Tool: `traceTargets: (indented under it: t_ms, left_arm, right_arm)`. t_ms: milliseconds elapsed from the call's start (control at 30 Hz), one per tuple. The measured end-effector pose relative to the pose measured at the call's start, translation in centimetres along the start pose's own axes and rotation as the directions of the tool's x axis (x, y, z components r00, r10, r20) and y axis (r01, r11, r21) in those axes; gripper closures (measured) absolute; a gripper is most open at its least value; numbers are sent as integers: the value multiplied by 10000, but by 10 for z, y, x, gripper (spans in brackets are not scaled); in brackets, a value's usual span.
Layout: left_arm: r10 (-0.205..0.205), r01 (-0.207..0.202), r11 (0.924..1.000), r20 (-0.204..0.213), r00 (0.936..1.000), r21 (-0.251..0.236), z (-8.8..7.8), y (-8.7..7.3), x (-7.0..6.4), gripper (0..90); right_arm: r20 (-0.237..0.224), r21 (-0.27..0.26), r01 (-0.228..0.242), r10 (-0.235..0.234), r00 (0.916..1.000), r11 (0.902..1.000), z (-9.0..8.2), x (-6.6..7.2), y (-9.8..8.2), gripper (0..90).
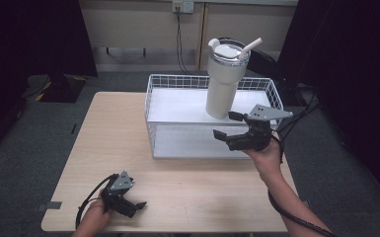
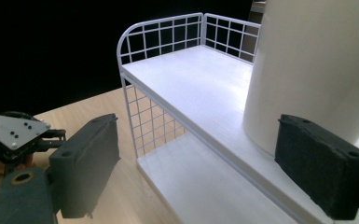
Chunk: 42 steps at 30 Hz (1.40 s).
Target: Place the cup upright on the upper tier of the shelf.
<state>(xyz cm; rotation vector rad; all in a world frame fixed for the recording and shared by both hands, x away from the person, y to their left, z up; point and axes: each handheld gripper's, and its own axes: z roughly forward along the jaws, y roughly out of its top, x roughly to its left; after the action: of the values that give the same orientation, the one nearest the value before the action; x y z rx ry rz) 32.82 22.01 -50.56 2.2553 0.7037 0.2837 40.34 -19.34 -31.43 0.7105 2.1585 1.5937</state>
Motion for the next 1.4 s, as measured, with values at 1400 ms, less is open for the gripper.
traceTargets:
  t_ms: [1400]
  left_arm:
    - [9,-9,10000,-4,10000,0,0,0,0,0]
  right_arm:
    - [-528,923,-186,236,9983,9956,-13,11,-73,135]
